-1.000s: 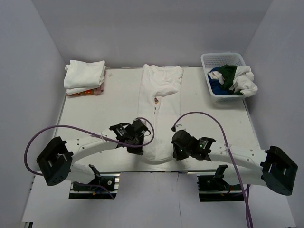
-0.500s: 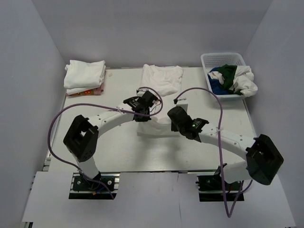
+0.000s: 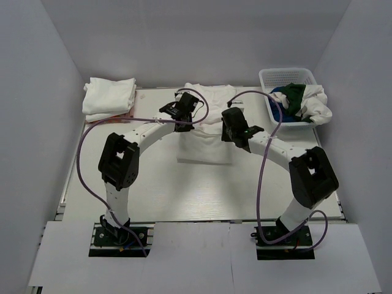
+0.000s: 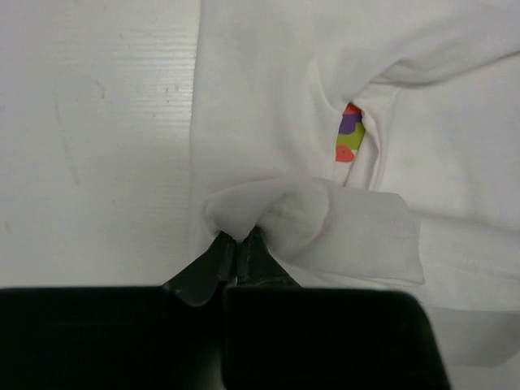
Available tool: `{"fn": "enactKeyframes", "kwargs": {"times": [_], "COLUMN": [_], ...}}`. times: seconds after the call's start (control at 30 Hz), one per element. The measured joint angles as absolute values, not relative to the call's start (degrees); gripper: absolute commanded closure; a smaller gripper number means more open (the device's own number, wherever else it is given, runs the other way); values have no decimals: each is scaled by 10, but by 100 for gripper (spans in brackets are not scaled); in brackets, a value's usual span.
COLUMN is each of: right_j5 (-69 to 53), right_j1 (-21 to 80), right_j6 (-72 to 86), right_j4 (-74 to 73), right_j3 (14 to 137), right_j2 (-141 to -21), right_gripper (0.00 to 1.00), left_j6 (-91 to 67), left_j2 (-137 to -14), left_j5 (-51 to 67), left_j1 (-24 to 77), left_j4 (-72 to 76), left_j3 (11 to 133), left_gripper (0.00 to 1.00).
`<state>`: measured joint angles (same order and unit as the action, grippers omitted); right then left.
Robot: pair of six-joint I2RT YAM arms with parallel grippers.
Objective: Fold and stack the t-shirts
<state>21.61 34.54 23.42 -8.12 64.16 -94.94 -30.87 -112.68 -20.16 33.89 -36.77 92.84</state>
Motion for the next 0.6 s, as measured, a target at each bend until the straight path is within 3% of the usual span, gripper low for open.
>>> {"fn": "enactKeyframes", "kwargs": {"times": [0.33,0.37,0.43,0.47,0.5,0.57,0.6], "right_j5": [139,134,122,118,113,95,88], "right_j1": [289,285,275,272,267,262,259], "right_j6": [220,220,217,220,218,211,206], "right_j4": [-54,-54,-53,-51,-50,-55,-58], "right_j3": [718,725,741,748,755,768,772], "right_j2": [-1062,-1072,-1094,-1102,-1110,-1119,-1120], "right_gripper": [100,100,65,48,23,10,10], "left_j6": [-275,-274,-268,-264,-259,-257,-255], "left_j2": [-1220,-1230,-1249,-1256,-1264,-1270,-1270], "left_j5": [-166,-163,-156,-154,-152,-151,-155], "left_j1": [307,304,298,295,293,289,289], "left_j4": [-335,-332,-325,-323,-322,-322,-320], "left_j3": [1001,1009,1027,1035,1044,1055,1055], "left_gripper": [100,90,65,44,34,27,19]}}
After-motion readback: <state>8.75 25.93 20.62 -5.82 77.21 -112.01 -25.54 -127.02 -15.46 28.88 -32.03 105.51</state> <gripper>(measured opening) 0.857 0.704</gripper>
